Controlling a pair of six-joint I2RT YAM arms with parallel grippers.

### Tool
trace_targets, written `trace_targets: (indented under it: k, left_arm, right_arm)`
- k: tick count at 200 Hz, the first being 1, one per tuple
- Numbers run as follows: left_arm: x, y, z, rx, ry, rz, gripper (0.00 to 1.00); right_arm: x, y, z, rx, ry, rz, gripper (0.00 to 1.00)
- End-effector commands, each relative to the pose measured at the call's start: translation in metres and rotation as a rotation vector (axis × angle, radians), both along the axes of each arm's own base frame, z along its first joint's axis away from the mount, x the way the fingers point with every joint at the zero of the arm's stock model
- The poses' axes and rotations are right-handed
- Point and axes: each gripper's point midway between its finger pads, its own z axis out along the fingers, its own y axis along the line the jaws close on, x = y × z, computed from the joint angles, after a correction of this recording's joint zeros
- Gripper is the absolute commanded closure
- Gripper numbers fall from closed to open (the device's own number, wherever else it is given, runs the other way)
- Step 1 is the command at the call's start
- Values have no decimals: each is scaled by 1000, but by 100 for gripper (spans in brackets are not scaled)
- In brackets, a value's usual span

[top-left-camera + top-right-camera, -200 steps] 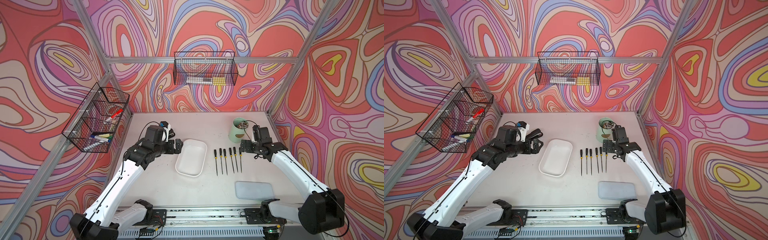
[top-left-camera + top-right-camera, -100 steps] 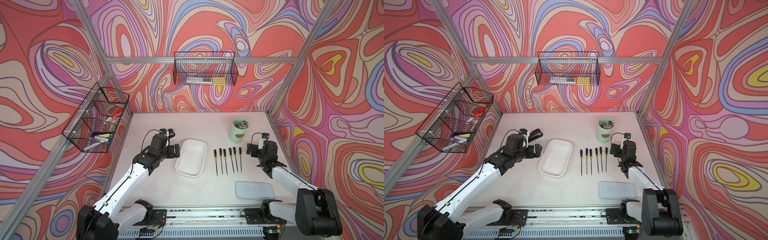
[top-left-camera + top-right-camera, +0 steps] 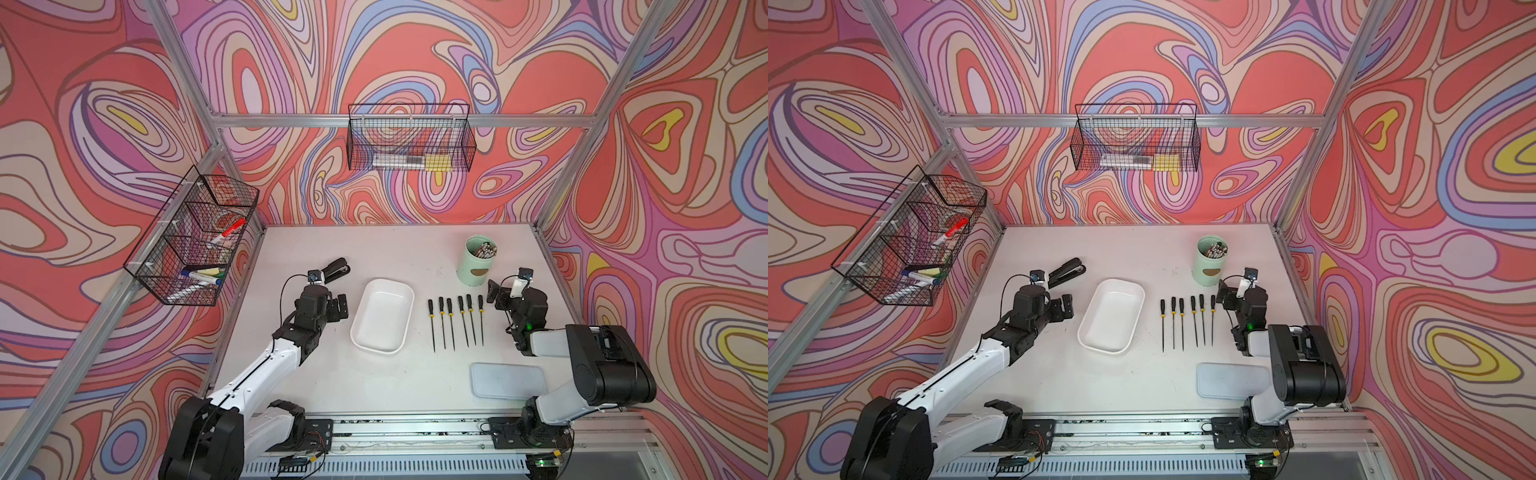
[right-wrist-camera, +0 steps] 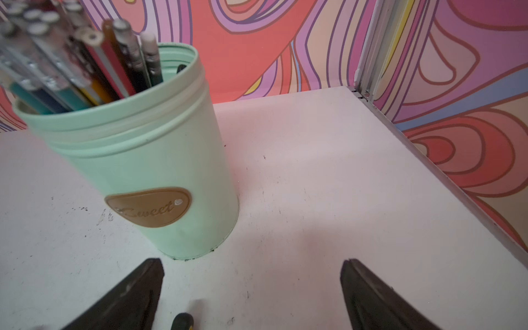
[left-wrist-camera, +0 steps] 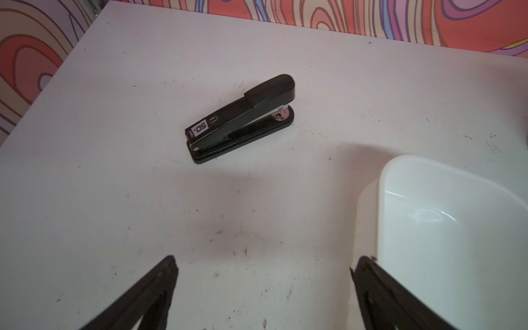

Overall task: Take the file tool out of the storage box
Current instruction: Reset both arms

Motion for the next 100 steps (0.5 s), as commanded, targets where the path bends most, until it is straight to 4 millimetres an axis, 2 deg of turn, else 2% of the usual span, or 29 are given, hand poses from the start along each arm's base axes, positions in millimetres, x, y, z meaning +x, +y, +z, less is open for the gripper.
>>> trace_targets:
  k: [1,13,53,54,58,74,91,100]
  left_arm:
    - [20,12,19,-11,-107,1,1]
    - [24,17,21,-21,-126,-1,1]
    - [35,41,26,72,-170,30,1]
    - [32,42,17,73,-152,30,1]
    - [30,44,10,69,-149,29,1]
    - [36,50,-2,64,-187,22,1]
    - [40,54,-24,2,-140,9,1]
    - [43,54,-26,-22,-126,-8,1]
  right_arm:
    - [7,-1,13,10,-89,0,2]
    - [9,0,5,10,-82,5,2]
    - [11,-1,5,1,-75,1,2]
    - [12,-1,5,1,-75,1,2]
    - [12,-1,4,0,-76,2,2]
    - [15,-1,2,2,-56,1,2]
    - [21,2,0,-2,-30,22,2]
    - [20,3,0,-3,-33,26,2]
